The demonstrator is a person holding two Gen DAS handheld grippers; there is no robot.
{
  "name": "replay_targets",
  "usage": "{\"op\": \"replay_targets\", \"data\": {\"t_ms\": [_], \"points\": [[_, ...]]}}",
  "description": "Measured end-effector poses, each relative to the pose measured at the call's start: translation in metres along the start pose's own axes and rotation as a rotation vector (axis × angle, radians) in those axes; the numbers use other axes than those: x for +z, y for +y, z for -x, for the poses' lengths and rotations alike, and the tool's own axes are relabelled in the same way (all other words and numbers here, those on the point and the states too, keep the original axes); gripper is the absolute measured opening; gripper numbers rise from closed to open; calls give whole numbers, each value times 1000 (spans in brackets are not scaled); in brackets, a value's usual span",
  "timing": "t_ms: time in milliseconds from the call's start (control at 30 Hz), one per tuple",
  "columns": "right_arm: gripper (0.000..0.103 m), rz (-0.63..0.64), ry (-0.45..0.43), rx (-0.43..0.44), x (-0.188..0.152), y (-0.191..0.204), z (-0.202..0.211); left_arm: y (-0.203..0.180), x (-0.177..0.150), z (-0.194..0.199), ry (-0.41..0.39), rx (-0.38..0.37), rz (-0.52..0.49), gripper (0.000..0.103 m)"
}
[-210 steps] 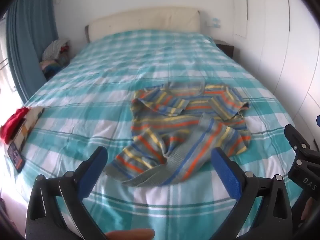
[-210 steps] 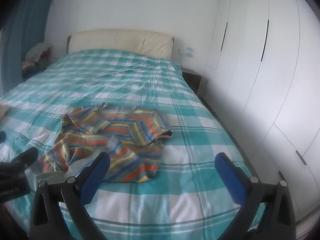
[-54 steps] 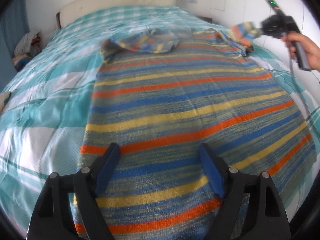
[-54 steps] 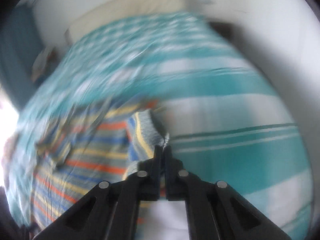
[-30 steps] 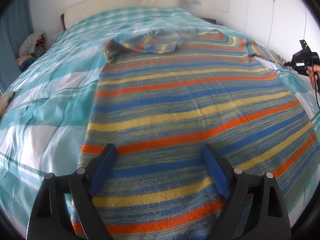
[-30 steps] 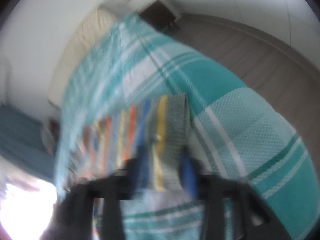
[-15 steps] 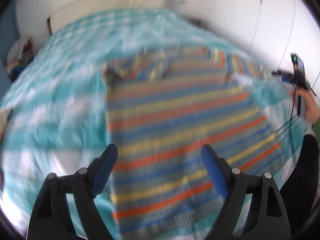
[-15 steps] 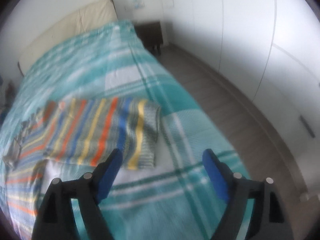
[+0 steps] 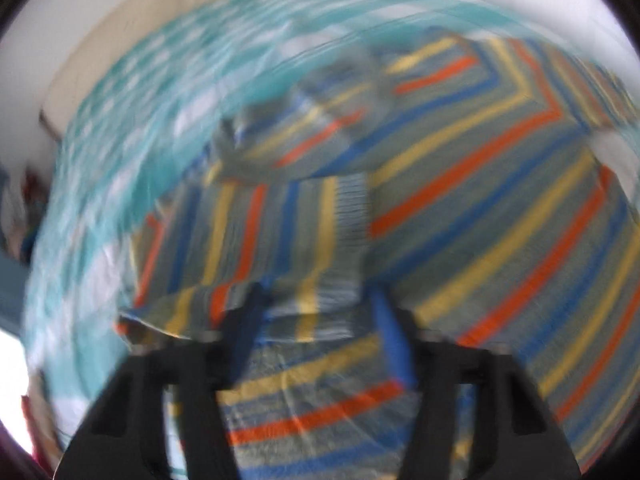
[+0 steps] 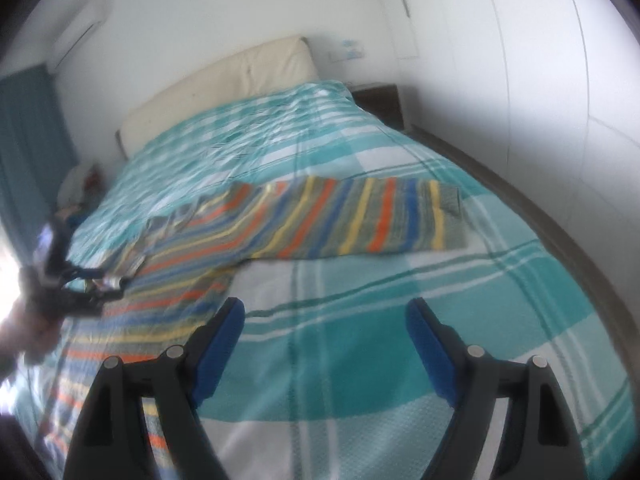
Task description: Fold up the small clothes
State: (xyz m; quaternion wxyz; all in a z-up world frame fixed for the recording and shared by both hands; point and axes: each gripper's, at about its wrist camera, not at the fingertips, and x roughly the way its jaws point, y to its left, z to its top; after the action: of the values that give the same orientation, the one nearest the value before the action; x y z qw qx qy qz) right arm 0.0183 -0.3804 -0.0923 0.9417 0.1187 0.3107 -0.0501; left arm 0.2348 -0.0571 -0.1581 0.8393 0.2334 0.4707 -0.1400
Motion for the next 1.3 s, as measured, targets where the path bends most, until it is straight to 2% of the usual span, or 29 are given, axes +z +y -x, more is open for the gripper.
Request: {"op": "replay_targets", "data": {"t_ms": [33,67,167,233,267,333,400,433,500,600,733,900,933,967,1033,1167,1233,1267,1300], "points": [[82,23,-10,-5,-1,2,2,19,0,-5,21,-15,90,5],[82,34,-20,-12,-2,2,3,32,-3,-3,9,-19,144,4],[82,16,-45,-17,-3,-4,9,110,-21,30,-94,-8,390,3],[82,5,-60,-19,-2,-6,10,168,-43,46,-128,25,577,3],[82,4,-64,-17,-1,-7,10,210,-64,54,-135,61,718,3],[82,8,-61,-10,0,-6,8,264,-100,54,-102,143,907,3],[82,10,-46,3,-1,-4,4,302,-139,42,-32,203,1041,2],[82,8,-36,12,-2,-3,1,317,-160,32,13,229,1089,2],[82,4,-13,21,-4,-1,-5,320,-183,16,62,211,1127,2],[82,15,6,9,-8,2,-11,314,-199,7,73,194,1150,2],[82,12,18,-16,-12,0,-15,311,-204,10,66,216,1130,2],[82,19,47,-31,-15,1,-24,312,-196,4,71,255,1075,3],[82,19,51,-30,-16,1,-25,311,-197,5,70,257,1068,7],[82,21,56,-29,-16,2,-26,312,-198,6,73,271,1064,10],[82,27,67,-38,-18,2,-28,309,-203,21,94,353,1030,11],[83,60,94,-70,-18,5,-24,280,-211,77,3,418,859,50],[83,114,109,-77,-16,13,-19,244,-210,112,-57,393,718,57],[83,147,122,-71,-15,20,-16,230,-209,123,-72,364,675,58],[83,176,144,-48,-15,29,-12,206,-208,136,-94,303,615,59]]}}
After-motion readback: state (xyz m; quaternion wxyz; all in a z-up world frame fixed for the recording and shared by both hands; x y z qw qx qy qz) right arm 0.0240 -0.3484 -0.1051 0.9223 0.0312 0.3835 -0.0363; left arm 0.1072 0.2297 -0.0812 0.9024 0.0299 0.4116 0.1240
